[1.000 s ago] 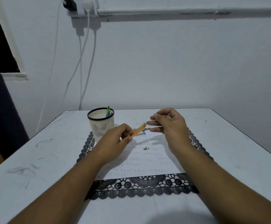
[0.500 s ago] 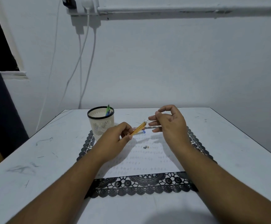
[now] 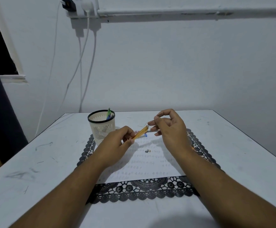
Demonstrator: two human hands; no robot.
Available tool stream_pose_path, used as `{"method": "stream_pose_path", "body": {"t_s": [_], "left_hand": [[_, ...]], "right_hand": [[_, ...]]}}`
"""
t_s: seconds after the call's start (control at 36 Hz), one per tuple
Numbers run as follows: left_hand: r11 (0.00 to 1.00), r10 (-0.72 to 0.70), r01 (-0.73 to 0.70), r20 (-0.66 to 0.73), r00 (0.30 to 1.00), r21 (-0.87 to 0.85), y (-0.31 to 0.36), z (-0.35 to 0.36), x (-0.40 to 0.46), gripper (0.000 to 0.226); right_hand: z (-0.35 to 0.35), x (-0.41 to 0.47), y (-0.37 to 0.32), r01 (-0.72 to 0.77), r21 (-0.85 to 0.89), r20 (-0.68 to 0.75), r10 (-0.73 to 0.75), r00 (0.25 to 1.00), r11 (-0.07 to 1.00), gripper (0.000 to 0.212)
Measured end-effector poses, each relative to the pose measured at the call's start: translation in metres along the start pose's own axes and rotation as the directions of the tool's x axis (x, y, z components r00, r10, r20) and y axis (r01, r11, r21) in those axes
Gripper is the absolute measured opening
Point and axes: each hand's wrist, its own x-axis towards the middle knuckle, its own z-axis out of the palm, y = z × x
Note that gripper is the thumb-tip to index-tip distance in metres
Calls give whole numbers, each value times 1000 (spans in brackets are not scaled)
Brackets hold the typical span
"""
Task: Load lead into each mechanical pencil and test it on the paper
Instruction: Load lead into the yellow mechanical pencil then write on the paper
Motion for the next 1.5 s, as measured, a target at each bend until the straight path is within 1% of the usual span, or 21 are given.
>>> {"method": "stream_pose_path", "body": {"t_s": [0.14,0.28,0.47,0.64,0.72,0.92,1.08,1.19,1.39,1.5], "left_hand": [[1000,11,-11,-3,1000,-3,0,1,0,10],[1000,12,-12,-1,1000,0,-2,1,0,11],[1000,19,-19,-7,1000,-19,-2,2,0,12],[1000,9,-9,-6,1000,-23,-1,2,0,13],[999,15,-15,-4,1000,-30,-1,2,1,13],[1000,18,-18,-2,1000,-25,-2,3,1,12],[999,22,-22,-2,1000,-41,-1,2,0,11],[999,28,-28,2,1000,-39,1,2,-1,10],[998,27,-27,-5,1000,-58,1,3,-2,12],[998,26,-26,-9,1000,-53,2,3,-2,13]], "right_hand": [[-2,1,-1,17,13,-23,-17,1000,1000,3],[1,-1,2,6,-26,7,-6,1000,1000,4],[1,-1,5,17,-6,2,-17,1000,1000,4],[2,0,5,74,-21,-20,-75,997,997,10],[1,0,6,85,-41,-25,-86,996,996,10],[2,0,7,72,56,-17,-71,997,996,10],[4,-2,6,126,50,-30,-125,992,991,19],[2,0,9,143,-1,-33,-143,989,990,25],[2,-1,9,155,-13,-42,-156,987,988,21],[3,-2,8,143,13,-28,-142,989,990,18]]}}
